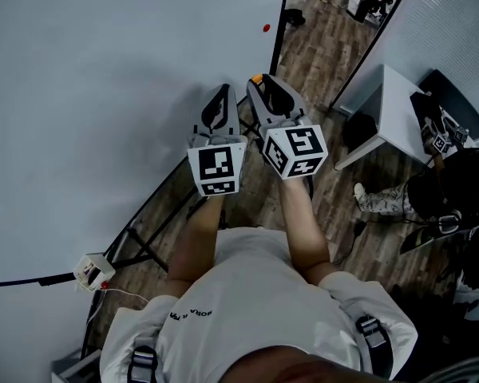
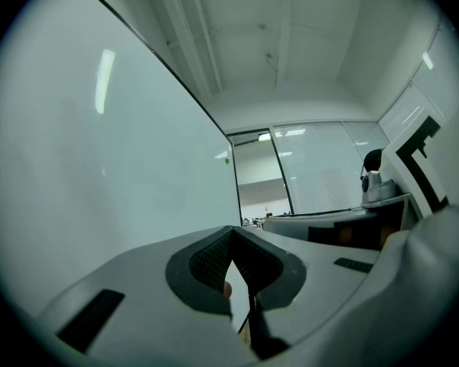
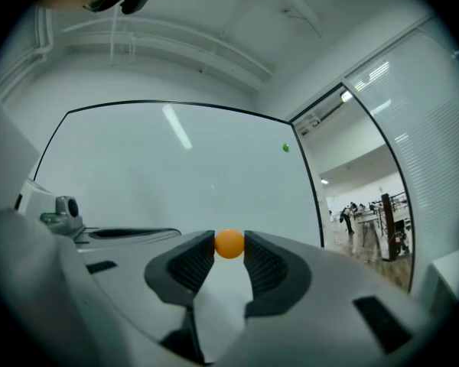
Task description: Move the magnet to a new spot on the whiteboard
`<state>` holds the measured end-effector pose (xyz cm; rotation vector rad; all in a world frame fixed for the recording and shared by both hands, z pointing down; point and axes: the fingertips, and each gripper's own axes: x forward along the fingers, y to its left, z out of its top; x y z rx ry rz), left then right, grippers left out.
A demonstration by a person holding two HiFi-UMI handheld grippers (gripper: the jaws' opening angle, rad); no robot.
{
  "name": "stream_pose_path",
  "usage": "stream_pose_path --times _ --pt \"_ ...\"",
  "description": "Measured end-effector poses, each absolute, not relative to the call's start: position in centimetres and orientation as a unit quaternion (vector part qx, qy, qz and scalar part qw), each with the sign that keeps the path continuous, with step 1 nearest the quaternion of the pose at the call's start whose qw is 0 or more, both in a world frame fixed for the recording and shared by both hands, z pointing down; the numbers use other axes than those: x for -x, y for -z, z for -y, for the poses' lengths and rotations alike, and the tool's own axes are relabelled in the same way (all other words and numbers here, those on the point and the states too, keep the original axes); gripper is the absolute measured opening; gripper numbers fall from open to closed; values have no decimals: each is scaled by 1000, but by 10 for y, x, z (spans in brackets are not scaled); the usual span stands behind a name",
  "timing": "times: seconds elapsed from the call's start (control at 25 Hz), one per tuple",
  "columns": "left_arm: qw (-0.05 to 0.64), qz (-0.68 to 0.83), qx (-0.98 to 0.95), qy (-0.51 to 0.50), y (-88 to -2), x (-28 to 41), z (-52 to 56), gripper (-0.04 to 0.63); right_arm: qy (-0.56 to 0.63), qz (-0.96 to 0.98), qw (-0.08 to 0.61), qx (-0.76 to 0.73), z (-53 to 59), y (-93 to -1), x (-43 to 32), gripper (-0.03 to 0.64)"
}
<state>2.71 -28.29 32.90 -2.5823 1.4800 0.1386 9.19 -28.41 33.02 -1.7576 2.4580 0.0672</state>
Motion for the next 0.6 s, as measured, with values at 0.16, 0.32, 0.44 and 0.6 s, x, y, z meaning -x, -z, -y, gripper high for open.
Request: stream_pose_path --times 0.16,0.32,0.44,0.6 --pt "80 -500 861 -46 -329 -23 285 2 -24 -816 62 574 288 -326 -91 127" --pt "80 -504 859 -46 -329 -20 286 2 -20 -822 63 565 290 -325 -88 127" --pt "82 -507 857 -47 -327 -17 287 2 -20 -825 64 562 293 -324 -84 127" --pt "81 -510 855 -48 -328 -16 289 2 -20 -826 64 559 295 -323 -83 127"
